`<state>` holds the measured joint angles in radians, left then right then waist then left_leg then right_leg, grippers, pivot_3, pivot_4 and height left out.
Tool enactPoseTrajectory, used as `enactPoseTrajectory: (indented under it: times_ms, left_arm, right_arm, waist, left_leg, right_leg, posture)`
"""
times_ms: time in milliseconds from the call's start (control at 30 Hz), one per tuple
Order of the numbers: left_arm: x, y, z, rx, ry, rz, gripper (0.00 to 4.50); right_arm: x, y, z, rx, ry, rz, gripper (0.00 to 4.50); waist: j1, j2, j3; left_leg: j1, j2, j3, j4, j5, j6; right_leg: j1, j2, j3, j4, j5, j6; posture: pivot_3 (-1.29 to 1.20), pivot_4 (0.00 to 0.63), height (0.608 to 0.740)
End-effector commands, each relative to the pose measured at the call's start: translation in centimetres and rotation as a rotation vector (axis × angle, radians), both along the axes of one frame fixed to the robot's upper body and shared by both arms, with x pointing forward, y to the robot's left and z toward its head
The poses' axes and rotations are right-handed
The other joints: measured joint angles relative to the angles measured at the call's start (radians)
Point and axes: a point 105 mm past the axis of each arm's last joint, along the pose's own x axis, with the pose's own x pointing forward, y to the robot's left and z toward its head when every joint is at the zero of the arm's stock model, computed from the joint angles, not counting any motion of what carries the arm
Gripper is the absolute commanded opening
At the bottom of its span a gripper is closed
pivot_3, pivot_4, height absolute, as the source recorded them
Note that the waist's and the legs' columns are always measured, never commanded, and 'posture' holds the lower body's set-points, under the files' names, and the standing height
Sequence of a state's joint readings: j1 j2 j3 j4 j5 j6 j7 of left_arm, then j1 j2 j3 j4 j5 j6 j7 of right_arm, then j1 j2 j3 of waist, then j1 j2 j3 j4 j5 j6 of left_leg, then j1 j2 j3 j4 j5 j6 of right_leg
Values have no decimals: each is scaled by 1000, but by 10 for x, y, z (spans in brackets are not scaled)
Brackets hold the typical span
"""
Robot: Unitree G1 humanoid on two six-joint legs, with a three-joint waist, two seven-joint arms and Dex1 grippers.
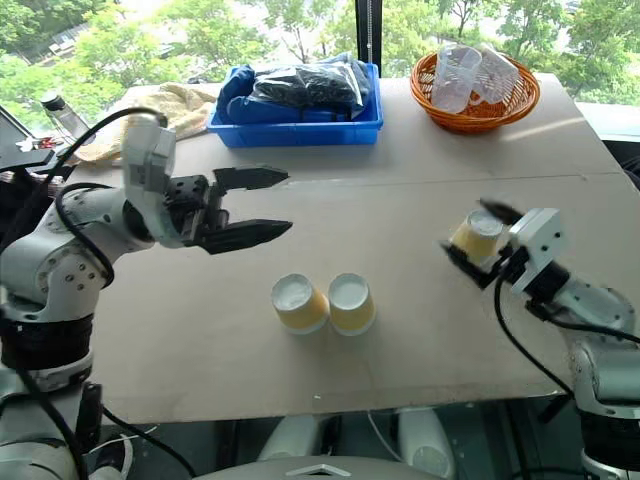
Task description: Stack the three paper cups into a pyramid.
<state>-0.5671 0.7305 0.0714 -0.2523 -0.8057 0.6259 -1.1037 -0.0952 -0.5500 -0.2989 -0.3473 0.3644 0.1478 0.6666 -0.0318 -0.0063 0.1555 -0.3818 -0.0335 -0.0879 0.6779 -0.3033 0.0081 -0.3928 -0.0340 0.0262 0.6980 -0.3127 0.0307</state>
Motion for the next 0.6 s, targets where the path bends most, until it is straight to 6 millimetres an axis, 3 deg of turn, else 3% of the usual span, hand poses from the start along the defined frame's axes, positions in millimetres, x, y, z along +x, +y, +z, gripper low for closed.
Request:
enactPoseTrajectory:
  times_ms: [33, 233, 367, 600]
  left_arm:
    - [5, -3, 2, 17, -28, 5, 4500]
    - [3, -9, -1, 57, -25, -54, 4500]
    - [2, -8, -3, 69, -23, -54, 4500]
    - [-1, -7, -8, 89, -10, -58, 4500]
  right_arm:
    - [7, -13, -7, 27, 9, -102, 4446]
    - [16, -20, -31, 194, 131, -149, 4446]
    - [14, -10, -38, 320, 195, -76, 4446]
    - [24, -19, -55, 286, 244, -146, 4446]
  waist:
    - [-8, 0, 0]
    - [-9, 0, 0]
    - [-8, 1, 0]
    - [-8, 1, 0]
  left_leg:
    - [0, 1, 0, 0, 0, 0]
    - [0, 1, 2, -1, 0, 0]
    - [0, 1, 2, -1, 0, 0]
    - [0, 1, 2, -1, 0, 0]
  right_leg:
    - [0, 1, 0, 0, 0, 0]
    - [-1, 1, 2, 0, 0, 0]
    - [-1, 1, 2, 0, 0, 0]
    - [-1, 1, 1, 0, 0, 0]
  posture:
    - [0, 150, 740]
    - [0, 150, 740]
    - [0, 150, 740]
    - [0, 150, 740]
